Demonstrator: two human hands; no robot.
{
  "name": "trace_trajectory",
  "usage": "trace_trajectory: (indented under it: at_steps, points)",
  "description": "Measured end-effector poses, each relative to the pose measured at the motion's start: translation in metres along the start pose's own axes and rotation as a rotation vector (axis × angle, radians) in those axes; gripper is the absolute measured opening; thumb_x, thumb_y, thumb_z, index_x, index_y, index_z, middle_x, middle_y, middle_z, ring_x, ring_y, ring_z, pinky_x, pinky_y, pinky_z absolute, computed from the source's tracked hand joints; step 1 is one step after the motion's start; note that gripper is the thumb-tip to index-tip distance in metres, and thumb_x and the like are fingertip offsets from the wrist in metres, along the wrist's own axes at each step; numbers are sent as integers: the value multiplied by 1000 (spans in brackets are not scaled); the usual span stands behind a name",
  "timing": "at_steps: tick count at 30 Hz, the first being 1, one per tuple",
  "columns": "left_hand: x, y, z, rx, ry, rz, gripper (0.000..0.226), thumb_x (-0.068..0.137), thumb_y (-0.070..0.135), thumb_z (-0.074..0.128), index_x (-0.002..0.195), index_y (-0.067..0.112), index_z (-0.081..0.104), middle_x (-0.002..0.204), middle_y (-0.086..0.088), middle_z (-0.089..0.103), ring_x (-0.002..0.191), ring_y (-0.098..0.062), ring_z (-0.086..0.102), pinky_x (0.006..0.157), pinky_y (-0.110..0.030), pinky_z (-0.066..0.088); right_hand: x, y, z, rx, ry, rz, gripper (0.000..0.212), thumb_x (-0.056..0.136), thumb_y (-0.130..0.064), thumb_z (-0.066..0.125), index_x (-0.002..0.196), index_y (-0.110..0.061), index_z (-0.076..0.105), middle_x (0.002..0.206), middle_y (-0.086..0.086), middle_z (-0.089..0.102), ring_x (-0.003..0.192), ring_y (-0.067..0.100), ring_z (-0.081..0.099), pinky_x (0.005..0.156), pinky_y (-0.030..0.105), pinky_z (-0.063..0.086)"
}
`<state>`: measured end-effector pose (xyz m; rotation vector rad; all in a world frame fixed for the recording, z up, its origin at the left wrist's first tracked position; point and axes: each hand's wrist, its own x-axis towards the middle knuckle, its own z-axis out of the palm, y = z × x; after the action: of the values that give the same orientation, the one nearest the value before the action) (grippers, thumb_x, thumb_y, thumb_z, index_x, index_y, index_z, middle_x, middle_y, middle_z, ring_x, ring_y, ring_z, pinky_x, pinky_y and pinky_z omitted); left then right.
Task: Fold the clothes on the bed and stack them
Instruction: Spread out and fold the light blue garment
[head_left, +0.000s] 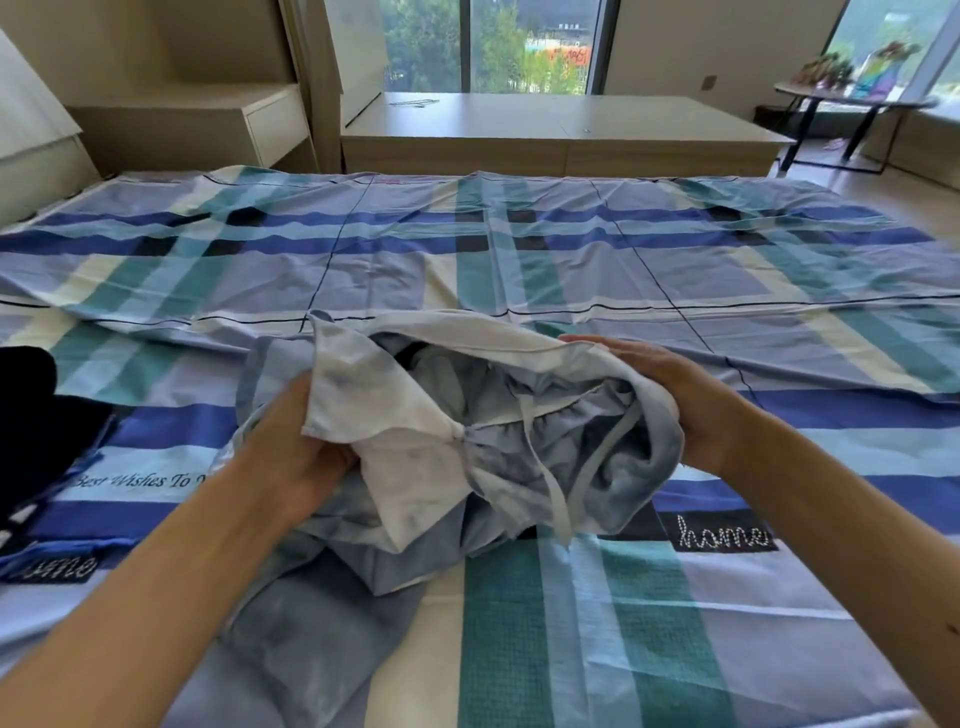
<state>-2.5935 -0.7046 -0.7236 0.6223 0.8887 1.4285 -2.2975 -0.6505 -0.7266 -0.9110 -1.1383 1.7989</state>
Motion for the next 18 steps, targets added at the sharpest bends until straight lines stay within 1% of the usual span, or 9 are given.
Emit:
trace_trajectory:
  at_steps: [2,5,8,10,12,14,15,16,18]
  points:
    - [-3,-1,8,69,-87,5,77,105,20,31,39,31,69,55,12,68,56,-2,66,56,-19,54,0,3,1,27,49,-31,43,95,-21,52,134,-4,58,119,15,66,107,31,60,88,34,56]
    - [3,4,5,72,-72,-29,54,103,23,39,63,22,75,66,2,69,62,-10,67,53,-20,54,-3,1,5,137,62,-78,45,96,-24,52,139,-9,54,129,15,62,111,31,60,92,37,55]
    - [10,5,-4,79,-35,-42,36,104,31,43,93,16,74,86,-4,74,72,-14,72,57,-26,57,-4,3,4,233,46,-137,79,77,-29,79,148,-15,46,134,11,59,110,27,63,90,38,56]
    - [4,5,-2,112,-54,-38,50,106,39,40,86,18,81,91,-5,76,78,-15,75,59,-28,59,-8,3,4,227,10,-164,103,55,-31,95,146,-23,48,131,5,65,107,25,68,87,39,59]
    - [3,4,-3,144,-82,-17,50,104,45,43,84,22,82,98,-5,76,88,-17,74,65,-30,60,-10,3,7,157,-6,-169,114,50,-19,97,148,-28,40,133,9,62,108,26,68,83,40,59]
    - [-4,8,3,124,-170,-8,42,86,59,66,101,22,80,113,-7,73,105,-23,70,79,-35,60,-10,3,12,50,48,-157,109,61,5,83,150,-34,36,130,10,61,104,26,70,78,38,60]
    - [-5,9,2,125,-218,-22,59,67,65,80,106,21,78,116,-7,72,110,-24,68,85,-36,58,-10,2,14,21,94,-154,103,64,11,75,150,-33,38,126,9,63,100,24,71,76,36,60]
    - [-8,10,6,117,-270,-47,72,50,66,88,104,20,78,112,-7,73,109,-24,68,88,-36,57,-10,1,16,9,127,-160,93,67,9,69,147,-30,43,122,8,66,96,23,71,75,34,61]
    - [-11,18,6,78,-340,-69,51,49,57,88,83,20,81,90,-1,74,91,-16,72,84,-33,58,-10,-1,16,24,144,-182,68,75,1,64,140,-20,54,116,8,70,96,21,70,80,30,61]
